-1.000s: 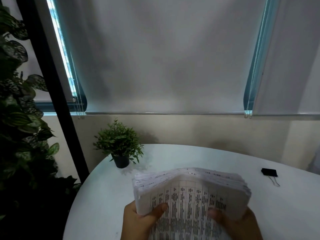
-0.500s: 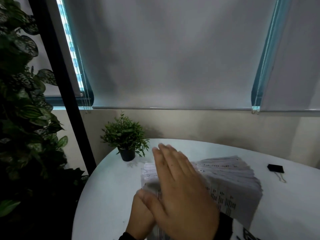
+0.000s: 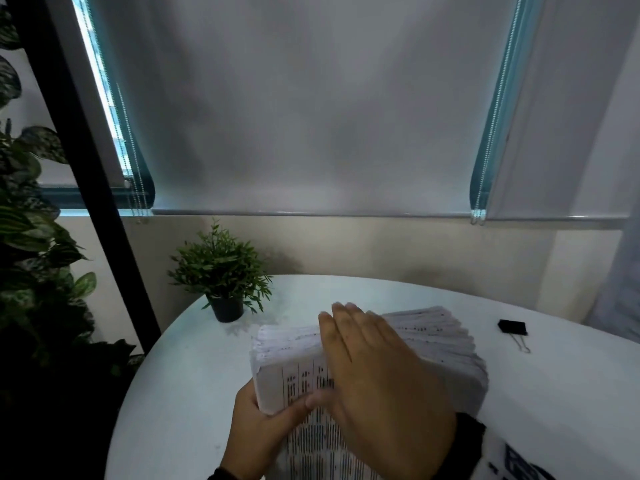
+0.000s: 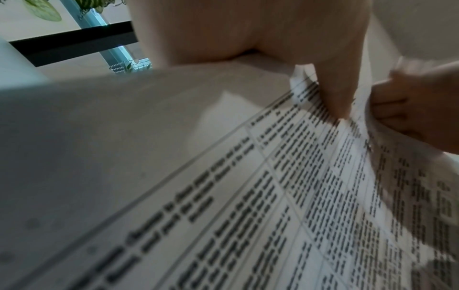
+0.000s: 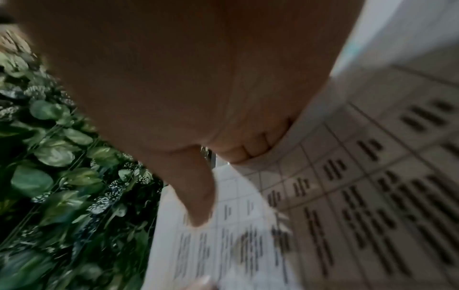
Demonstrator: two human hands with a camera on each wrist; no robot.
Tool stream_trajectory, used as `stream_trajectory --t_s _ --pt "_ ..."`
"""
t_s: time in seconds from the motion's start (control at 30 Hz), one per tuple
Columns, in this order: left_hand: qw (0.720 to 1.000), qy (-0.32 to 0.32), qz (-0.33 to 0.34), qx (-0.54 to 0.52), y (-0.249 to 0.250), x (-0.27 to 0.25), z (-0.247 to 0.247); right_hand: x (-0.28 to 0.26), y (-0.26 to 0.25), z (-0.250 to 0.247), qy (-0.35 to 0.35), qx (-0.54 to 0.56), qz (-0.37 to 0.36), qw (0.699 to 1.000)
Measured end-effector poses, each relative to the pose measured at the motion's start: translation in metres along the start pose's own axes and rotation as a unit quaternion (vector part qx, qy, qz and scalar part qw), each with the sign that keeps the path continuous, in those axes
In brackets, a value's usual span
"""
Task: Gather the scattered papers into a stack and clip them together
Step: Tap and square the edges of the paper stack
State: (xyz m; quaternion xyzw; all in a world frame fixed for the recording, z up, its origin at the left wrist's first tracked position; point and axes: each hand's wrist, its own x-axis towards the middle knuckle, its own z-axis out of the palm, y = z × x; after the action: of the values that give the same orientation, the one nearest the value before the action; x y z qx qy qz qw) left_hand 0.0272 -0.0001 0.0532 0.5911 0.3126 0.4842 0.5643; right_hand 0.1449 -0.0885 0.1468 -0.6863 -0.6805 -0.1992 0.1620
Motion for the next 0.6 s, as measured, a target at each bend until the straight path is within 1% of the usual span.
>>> stream_trajectory --t_s 0.03,0.07,0.13,0.17,0.23,0.27,0.3,0.33,0.37,0.4,0.47,0.53,0.57,0.6 --pt "1.0 -0.017 -0.005 -0.016 0.001 -0.001 -0.001 -0.001 0.003 -0.002 -0.03 -0.015 0.018 0.999" --pt "0.999 -0.024 0.002 -0.031 0.004 0.0 0.0 -0.002 0.007 -0.004 -0.026 -0.011 0.033 0.999" --pt "0.999 -0.014 -0.003 -0.04 -0.002 0.002 -0.001 -0.002 0.015 -0.007 -0.008 -0.007 0.05 0.999" --pt "0.999 -0.013 -0.008 -0.037 -0.005 0.003 -0.002 -0.002 0.017 -0.011 -0.029 -0.017 0.052 0.998" --pt "0.999 -0.029 -0.011 -0.037 -0.001 0.002 -0.001 -0.003 0.025 -0.016 -0.043 -0.04 0.052 0.997" --pt "0.999 -0.033 -0.008 -0.036 0.001 0.002 0.0 -0.005 0.03 -0.015 -0.033 -0.04 0.072 0.996" --pt "0.999 -0.034 -0.004 -0.03 -0.001 0.003 0.0 -0.005 0.034 -0.019 -0.045 -0.028 0.097 0.994" --pt "0.999 -0.034 -0.009 -0.019 -0.001 0.004 0.0 -0.005 0.037 -0.021 -0.05 -0.025 0.105 0.993" --pt "0.999 -0.035 -0.015 -0.012 -0.003 0.005 -0.001 -0.005 0.04 -0.023 -0.069 -0.035 0.096 0.992" --pt "0.999 -0.038 -0.016 -0.009 -0.002 0.005 -0.001 -0.004 0.044 -0.025 -0.105 -0.044 0.072 0.991" --pt "0.999 -0.044 -0.004 -0.007 -0.001 0.006 -0.002 -0.005 0.057 -0.032 -0.176 -0.028 0.047 0.983" --pt "0.999 -0.044 0.001 -0.008 -0.001 0.005 -0.003 -0.006 0.08 -0.03 -0.174 -0.011 0.037 0.984" --pt "0.999 -0.039 0.005 -0.008 -0.001 0.005 -0.003 -0.005 0.093 -0.029 -0.164 0.023 0.045 0.985" --pt "0.999 -0.035 0.008 -0.007 -0.001 0.006 -0.003 -0.006 0.105 -0.028 -0.149 0.099 0.067 0.982"
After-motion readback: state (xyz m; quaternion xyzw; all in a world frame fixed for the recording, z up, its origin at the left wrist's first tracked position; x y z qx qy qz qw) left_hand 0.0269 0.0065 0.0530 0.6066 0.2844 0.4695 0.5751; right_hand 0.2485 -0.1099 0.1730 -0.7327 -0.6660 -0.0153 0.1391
